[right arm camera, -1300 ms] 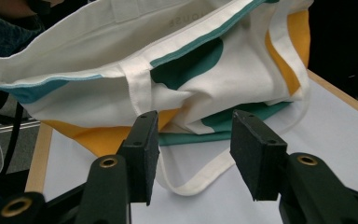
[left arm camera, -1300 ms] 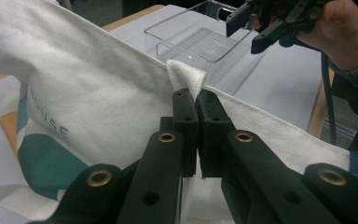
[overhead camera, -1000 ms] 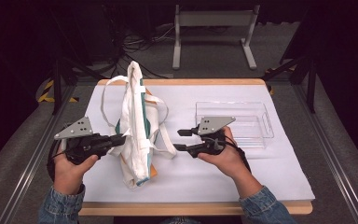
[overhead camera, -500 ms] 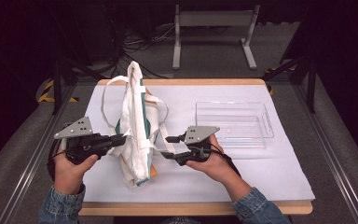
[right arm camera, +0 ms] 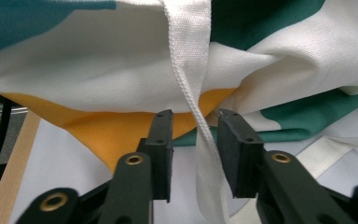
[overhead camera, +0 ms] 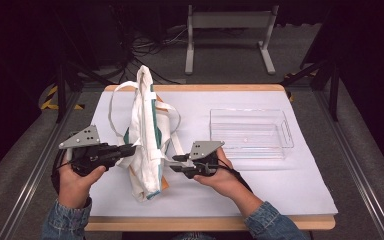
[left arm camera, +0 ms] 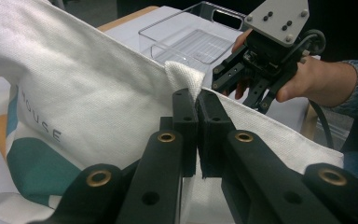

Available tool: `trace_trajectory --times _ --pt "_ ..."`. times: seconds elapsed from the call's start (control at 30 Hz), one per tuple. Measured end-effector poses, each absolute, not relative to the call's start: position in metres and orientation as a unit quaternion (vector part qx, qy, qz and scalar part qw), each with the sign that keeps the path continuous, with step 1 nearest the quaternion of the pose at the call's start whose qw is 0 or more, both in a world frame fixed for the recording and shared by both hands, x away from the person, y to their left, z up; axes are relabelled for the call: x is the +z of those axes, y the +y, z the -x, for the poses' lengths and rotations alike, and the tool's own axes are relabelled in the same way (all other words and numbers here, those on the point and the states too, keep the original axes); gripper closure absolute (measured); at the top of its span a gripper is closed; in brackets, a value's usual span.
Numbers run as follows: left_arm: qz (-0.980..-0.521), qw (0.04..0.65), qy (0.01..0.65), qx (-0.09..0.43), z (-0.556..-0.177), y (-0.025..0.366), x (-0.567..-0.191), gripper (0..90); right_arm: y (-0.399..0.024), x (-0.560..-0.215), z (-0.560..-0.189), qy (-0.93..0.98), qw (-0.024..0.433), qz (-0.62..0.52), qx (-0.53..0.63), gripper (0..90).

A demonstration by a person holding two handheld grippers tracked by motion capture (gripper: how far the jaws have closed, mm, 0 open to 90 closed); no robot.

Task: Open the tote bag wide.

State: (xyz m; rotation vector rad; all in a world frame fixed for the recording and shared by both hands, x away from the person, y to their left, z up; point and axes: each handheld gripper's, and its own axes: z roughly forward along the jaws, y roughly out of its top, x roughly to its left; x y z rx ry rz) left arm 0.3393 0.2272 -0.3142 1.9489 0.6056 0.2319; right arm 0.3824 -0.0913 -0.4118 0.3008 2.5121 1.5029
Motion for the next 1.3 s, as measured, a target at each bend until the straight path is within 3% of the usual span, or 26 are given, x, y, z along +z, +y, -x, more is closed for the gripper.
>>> trace_trajectory --times 0.07,0.2,0.77,1.3 --pt "-0.813 0.517 0.25 0.098 -0.34 0.227 -0.314 87.3 -0.092 -0.411 -0.382 0.85 0.1 -0.097 0.508 79.6" --pt "-0.81 0.52 0.251 0.1 -0.339 0.228 -0.314 87.3 -0.094 -0.406 -0.38 0.847 0.109 -0.09 0.513 86.9" --pt "-0.78 0.548 0.269 0.134 -0.336 0.247 -0.305 87.5 -0.119 -0.341 -0.366 0.787 0.184 -0.086 0.582 87.4" --pt "-0.761 0.546 0.311 0.162 -0.334 0.28 -0.311 87.6 -0.142 -0.324 -0.365 0.765 0.202 -0.11 0.601 87.4"
